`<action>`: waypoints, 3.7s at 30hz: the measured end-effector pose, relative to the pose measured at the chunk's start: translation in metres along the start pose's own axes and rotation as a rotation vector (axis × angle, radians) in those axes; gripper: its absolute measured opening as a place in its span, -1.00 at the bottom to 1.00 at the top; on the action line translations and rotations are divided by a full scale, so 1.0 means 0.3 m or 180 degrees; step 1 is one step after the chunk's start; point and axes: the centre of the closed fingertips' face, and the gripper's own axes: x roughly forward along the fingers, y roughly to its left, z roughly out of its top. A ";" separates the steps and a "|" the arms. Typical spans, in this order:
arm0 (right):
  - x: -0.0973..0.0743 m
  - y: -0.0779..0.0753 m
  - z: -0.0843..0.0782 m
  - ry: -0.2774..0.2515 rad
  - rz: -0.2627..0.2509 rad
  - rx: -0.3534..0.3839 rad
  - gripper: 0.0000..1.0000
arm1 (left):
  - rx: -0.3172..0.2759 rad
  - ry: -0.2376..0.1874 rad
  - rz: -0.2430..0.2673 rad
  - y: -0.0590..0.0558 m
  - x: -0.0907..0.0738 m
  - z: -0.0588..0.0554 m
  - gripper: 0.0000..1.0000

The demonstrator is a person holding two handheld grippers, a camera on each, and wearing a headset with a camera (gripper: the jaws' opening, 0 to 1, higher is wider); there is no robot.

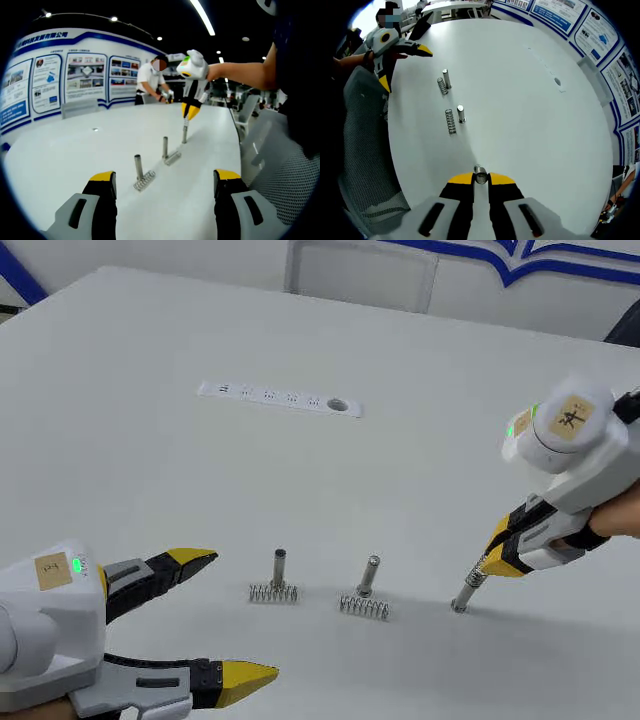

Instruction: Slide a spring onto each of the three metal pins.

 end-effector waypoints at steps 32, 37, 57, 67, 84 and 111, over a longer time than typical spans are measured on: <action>0.131 0.009 -0.033 0.0089 0.0107 0.0118 -0.77 | -0.0047 0.0018 -0.0009 0.009 0.004 -0.016 0.62; 0.130 0.012 -0.034 0.0077 0.0112 0.0099 -0.76 | -0.0028 0.0014 -0.0011 0.007 0.007 -0.008 0.62; 0.066 0.032 0.031 -0.0133 0.0026 -0.0055 -0.66 | 0.0001 0.0014 -0.0017 -0.001 0.008 -0.001 0.62; 0.084 0.082 0.100 -0.0230 0.0089 -0.0177 -0.66 | 0.0020 -0.0003 -0.0030 0.000 0.011 0.006 0.62; 0.224 0.195 0.171 -0.0304 0.0366 -0.0319 -0.67 | 0.0024 0.0007 -0.0034 0.002 0.004 0.006 0.61; 0.308 0.191 0.164 -0.0305 0.0416 -0.0474 -0.72 | 0.0013 0.0035 0.0043 0.007 -0.003 0.005 0.61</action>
